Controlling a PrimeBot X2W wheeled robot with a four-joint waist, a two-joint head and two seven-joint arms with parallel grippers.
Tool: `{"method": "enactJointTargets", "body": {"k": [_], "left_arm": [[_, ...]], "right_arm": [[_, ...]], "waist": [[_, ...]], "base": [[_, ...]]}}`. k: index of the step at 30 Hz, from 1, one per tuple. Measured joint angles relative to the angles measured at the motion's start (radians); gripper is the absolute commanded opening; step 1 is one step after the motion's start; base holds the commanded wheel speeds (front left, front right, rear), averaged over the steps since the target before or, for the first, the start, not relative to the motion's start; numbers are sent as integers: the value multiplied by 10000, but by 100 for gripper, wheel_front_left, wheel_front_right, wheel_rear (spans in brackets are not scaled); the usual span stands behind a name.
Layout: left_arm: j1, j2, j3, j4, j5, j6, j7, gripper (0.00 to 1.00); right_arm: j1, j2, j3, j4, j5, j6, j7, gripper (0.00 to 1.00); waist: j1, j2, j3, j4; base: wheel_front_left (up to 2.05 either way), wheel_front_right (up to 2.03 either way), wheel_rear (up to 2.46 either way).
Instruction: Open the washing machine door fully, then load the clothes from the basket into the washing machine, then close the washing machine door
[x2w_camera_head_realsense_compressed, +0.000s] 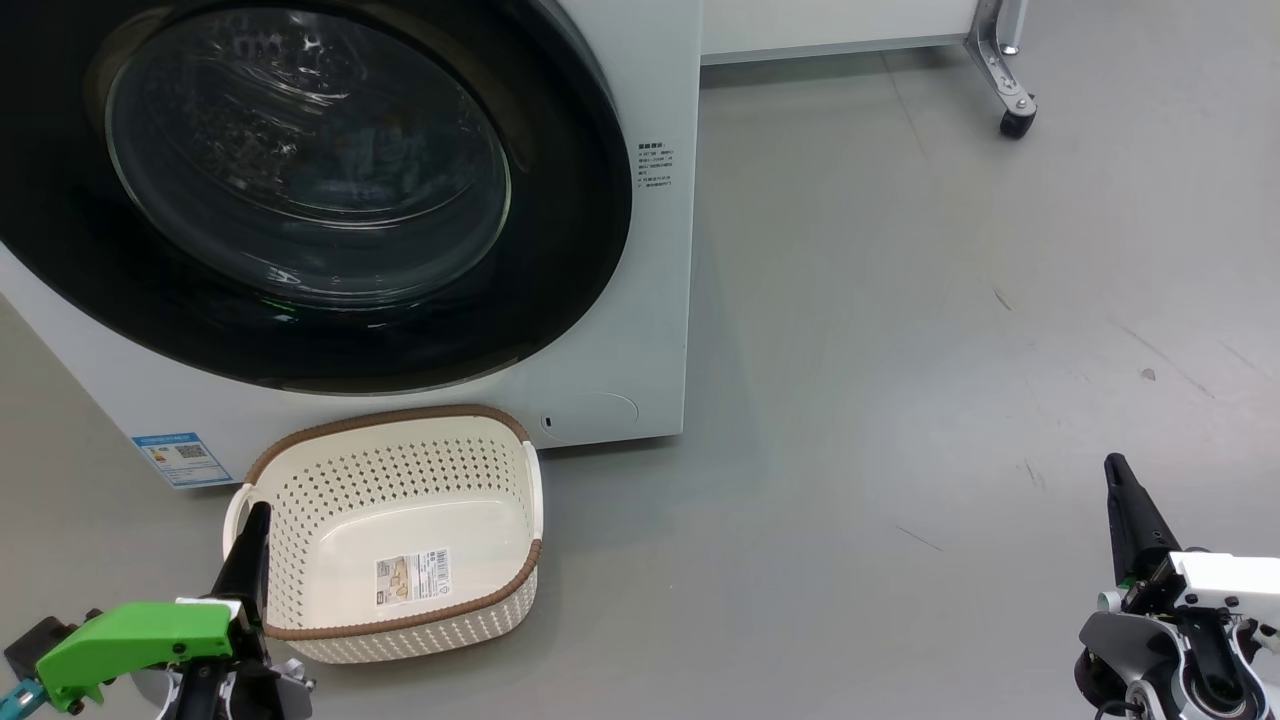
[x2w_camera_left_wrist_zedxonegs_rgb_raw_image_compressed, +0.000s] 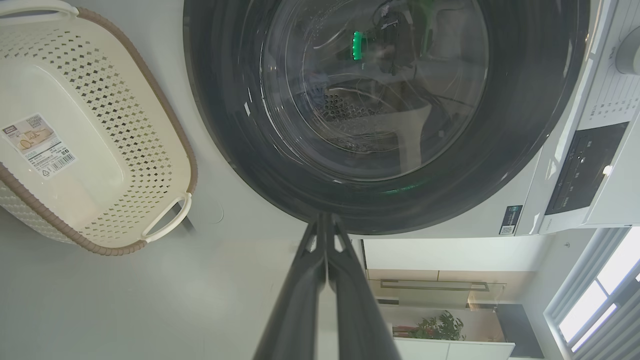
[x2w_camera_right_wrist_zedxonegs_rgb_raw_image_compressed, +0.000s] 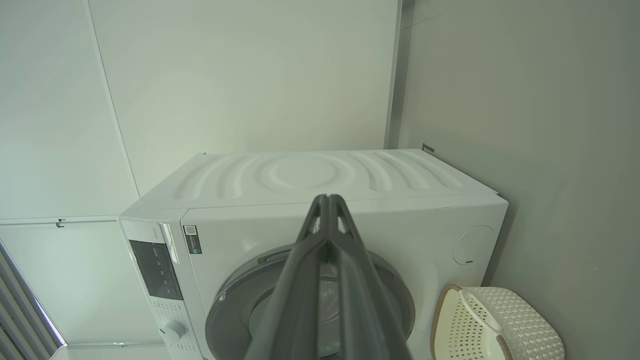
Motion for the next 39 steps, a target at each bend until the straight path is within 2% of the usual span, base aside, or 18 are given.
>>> {"method": "enactJointTargets", "body": {"k": [39], "left_arm": [[0, -2, 12, -2, 0, 0, 2, 0]], "right_arm": [[0, 15, -54, -6, -73, 2, 12, 0]], "waist": [[0, 0, 0, 0]], "base": [[0, 0, 0]]}}
